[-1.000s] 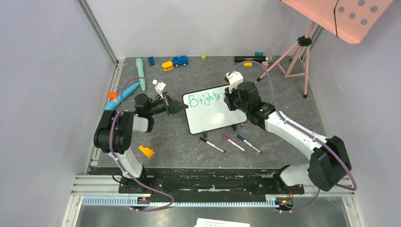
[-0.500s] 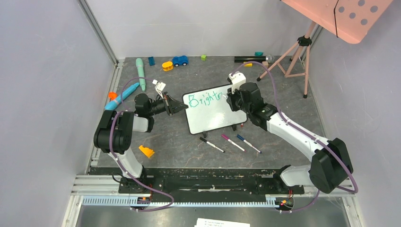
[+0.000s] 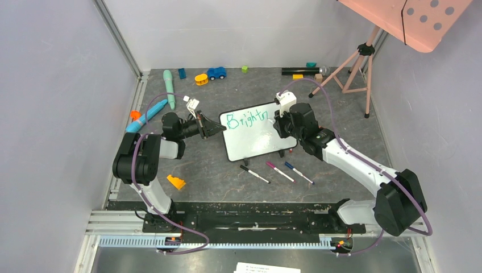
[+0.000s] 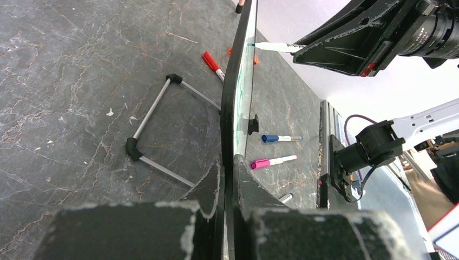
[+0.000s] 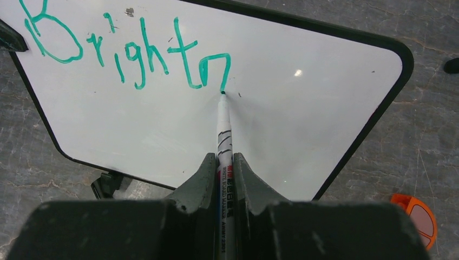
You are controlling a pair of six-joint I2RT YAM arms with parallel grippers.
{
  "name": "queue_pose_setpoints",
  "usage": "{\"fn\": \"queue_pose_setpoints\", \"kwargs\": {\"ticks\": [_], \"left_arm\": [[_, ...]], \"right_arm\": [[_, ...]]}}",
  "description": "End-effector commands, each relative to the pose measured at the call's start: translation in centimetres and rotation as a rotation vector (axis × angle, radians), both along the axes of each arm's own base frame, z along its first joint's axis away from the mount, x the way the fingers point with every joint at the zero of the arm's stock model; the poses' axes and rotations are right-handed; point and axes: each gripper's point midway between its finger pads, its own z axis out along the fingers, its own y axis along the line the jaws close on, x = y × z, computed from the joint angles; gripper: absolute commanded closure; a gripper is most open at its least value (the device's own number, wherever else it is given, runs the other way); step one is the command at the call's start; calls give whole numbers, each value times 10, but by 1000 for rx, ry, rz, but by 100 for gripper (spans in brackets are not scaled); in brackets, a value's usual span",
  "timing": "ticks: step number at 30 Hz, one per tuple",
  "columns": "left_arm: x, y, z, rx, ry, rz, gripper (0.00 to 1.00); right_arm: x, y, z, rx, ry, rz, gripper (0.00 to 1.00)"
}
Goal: Write a sentence on the whiteboard
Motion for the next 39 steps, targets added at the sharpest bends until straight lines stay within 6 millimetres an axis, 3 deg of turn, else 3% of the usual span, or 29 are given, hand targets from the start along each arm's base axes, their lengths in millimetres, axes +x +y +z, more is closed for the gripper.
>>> {"fn": "queue_pose_setpoints", "kwargs": {"ticks": [1,8,27,39], "left_arm": [[-2,-4,9,29,-118,-35,98],[-2,-4,9,30,-117,-35,98],[-2,-4,9,31,-120,-34,98],[-1,-4,9,31,-121,-34,98]], "right_arm": [[-1,0,30,50,-56,6,100],[1,-5,45,51,-107,-6,100],[20,-4,39,32,-97,-42,100],[25,-13,32,2,-90,-91,100]]}}
